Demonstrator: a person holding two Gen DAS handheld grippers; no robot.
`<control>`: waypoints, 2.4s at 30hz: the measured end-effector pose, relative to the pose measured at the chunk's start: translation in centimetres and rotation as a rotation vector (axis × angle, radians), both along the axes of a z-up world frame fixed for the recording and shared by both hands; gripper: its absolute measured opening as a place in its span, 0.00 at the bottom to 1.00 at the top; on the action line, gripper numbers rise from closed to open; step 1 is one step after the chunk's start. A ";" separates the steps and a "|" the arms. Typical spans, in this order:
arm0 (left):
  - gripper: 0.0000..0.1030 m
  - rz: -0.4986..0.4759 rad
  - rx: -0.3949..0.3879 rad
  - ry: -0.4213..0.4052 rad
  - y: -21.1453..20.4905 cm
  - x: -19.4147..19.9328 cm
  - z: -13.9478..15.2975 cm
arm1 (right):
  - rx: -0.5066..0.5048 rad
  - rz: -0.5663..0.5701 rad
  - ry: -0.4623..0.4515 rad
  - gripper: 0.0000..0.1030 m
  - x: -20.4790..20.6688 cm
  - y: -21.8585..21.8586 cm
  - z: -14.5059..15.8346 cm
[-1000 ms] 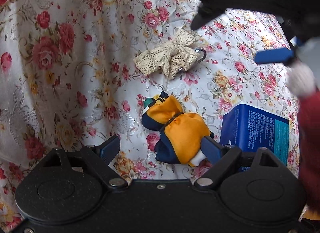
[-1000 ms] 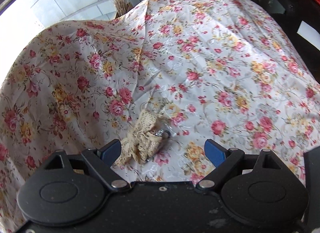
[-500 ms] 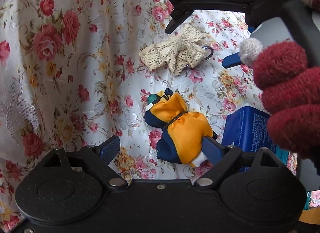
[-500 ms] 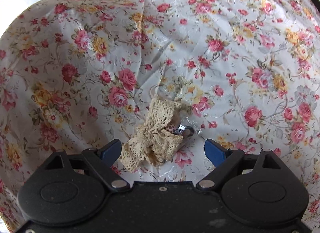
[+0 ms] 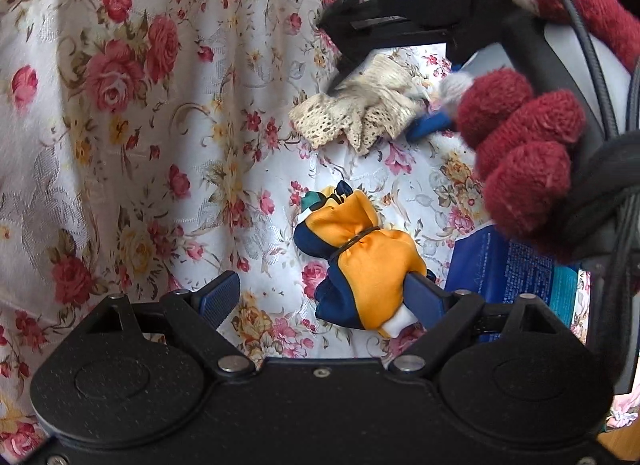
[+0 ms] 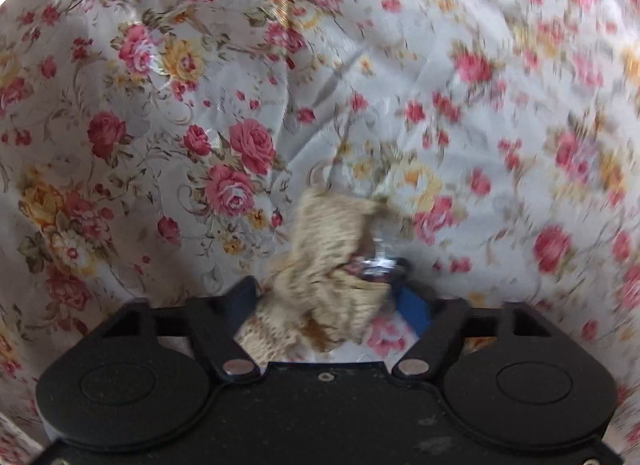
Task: Organize soft objects
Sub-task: 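Grasp the beige lace item with the right tool while the left tool lowers onto the blue-and-orange pouch, then lift the lace item with the right tool while the left tool grasps the blue-and-orange pouch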
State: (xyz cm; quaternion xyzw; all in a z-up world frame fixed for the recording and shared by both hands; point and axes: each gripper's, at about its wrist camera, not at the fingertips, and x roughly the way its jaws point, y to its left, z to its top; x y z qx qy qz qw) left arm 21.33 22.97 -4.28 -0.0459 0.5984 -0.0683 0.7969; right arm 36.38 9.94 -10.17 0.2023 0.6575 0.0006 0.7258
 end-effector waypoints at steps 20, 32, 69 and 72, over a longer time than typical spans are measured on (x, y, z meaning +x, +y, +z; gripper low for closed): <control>0.84 -0.051 -0.005 -0.028 -0.6 1.6 -0.6 | -0.214 0.018 -0.343 0.57 -8.4 -4.9 9.8; 0.38 -0.156 -0.005 -0.107 -2.3 1.3 -0.5 | -0.215 -0.079 -0.385 0.57 -13.0 -5.9 11.2; 0.45 -0.163 -0.005 -0.073 -1.5 3.0 -2.4 | -0.149 -0.072 -0.407 0.58 -23.8 -3.2 12.5; 0.45 -0.166 0.005 -0.077 -1.6 3.1 -2.5 | -0.143 -0.045 -0.406 0.58 -24.4 -2.3 12.5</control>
